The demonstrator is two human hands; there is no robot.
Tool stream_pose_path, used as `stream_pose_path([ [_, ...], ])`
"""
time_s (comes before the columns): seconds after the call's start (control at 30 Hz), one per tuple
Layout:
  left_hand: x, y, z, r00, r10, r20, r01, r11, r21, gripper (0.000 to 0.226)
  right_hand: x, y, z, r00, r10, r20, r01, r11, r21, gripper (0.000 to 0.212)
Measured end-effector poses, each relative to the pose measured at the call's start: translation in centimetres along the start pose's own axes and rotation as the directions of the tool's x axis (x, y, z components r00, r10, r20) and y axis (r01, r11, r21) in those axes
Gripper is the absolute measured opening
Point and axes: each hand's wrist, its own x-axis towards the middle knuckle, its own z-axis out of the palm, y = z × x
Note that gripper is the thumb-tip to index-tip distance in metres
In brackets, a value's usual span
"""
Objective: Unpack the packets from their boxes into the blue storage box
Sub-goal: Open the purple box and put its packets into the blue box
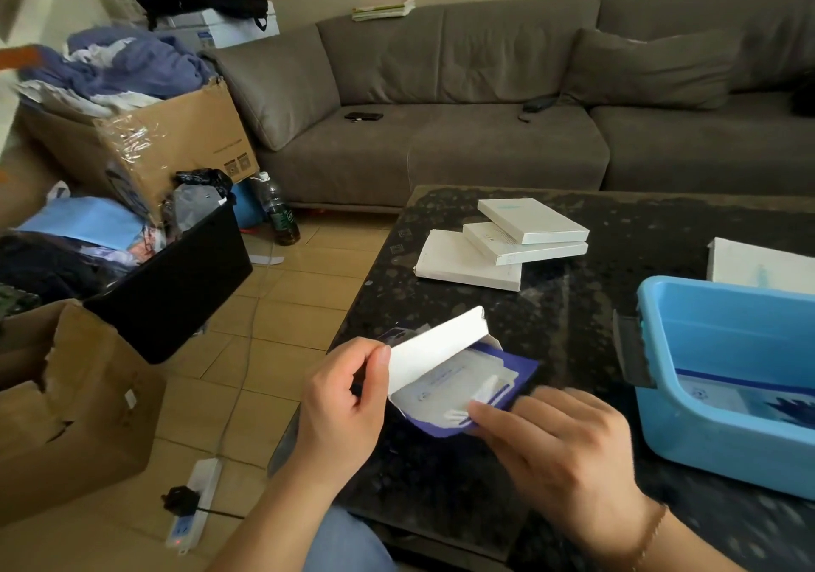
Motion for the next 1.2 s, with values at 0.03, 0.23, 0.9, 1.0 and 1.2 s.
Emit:
stream_pose_path([
  [0.03,0.0,0.1,0.1,1.0,0.0,0.0,0.0,1.0,-0.01,0.03,-0.7,0.0,-0.4,0.998,0.045,-0.035,-0.043,0.998,0.05,0.027],
  [0.23,-0.3,1.0,1.1,0.995,0.036,0.088,-0.028,0.995,-0.091,0.051,-1.2,-2.3,-2.2,0.486,0.854,0.184,-0.759,0.308,0.573,0.032],
  [0.9,-3.6,1.3,4.7,0.868,0.314,0.385,-0.351,0.936,0.028,0.027,-4.5,2.3,-13.4,0.362,0.835,0.416,-0.658,-0.087,0.748,0.079],
  [1.0,-1.1,5.4,5.8,0.955,0.238,0.179,-0.215,0.967,-0.138,0.024,-4.8,3.8,-15.5,0.365,0.759,0.54,-0.56,-0.284,0.778,0.073],
  [1.2,8.6,14.0,7.7,0.243,0.084,0.966,0.622,0.751,-0.222,0.038,-4.2,5.3,-18.2,0.429,0.695,0.578,-0.51,-0.342,0.79,0.063],
])
